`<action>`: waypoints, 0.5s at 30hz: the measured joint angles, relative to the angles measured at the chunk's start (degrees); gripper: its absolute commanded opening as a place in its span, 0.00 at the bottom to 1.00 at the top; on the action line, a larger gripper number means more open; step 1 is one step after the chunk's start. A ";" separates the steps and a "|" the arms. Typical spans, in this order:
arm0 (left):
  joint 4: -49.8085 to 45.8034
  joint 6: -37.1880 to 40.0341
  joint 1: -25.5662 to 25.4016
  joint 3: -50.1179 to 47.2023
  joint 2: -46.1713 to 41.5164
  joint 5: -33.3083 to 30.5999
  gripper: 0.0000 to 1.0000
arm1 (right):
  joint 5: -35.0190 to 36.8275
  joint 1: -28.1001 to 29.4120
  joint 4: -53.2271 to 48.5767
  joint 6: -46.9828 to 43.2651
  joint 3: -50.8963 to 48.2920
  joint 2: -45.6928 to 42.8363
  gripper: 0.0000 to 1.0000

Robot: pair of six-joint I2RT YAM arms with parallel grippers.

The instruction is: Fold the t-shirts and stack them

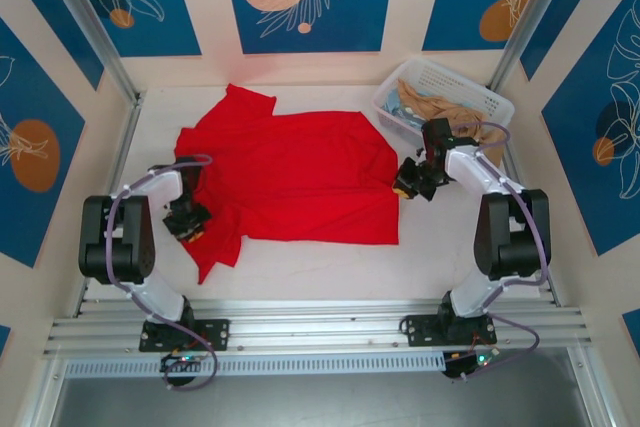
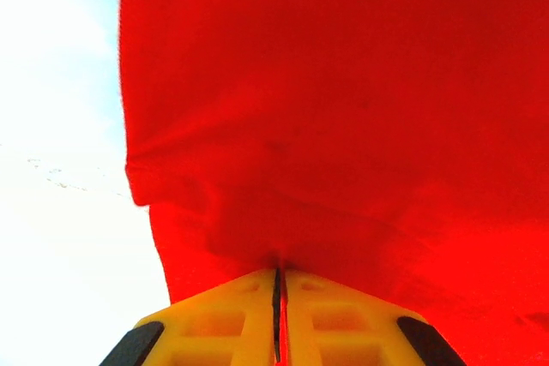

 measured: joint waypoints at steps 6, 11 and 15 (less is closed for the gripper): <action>-0.48 0.20 0.04 1.31 -1.18 -0.24 0.10 | 1.25 -0.04 -2.25 0.09 0.22 2.58 0.32; -1.36 0.22 0.04 1.97 -4.17 -0.15 0.12 | 4.28 -0.07 -2.58 1.33 -2.75 -0.68 0.49; -2.32 0.68 0.04 1.97 -7.48 0.37 0.14 | 3.39 -0.07 -0.81 2.29 -9.94 -6.62 0.47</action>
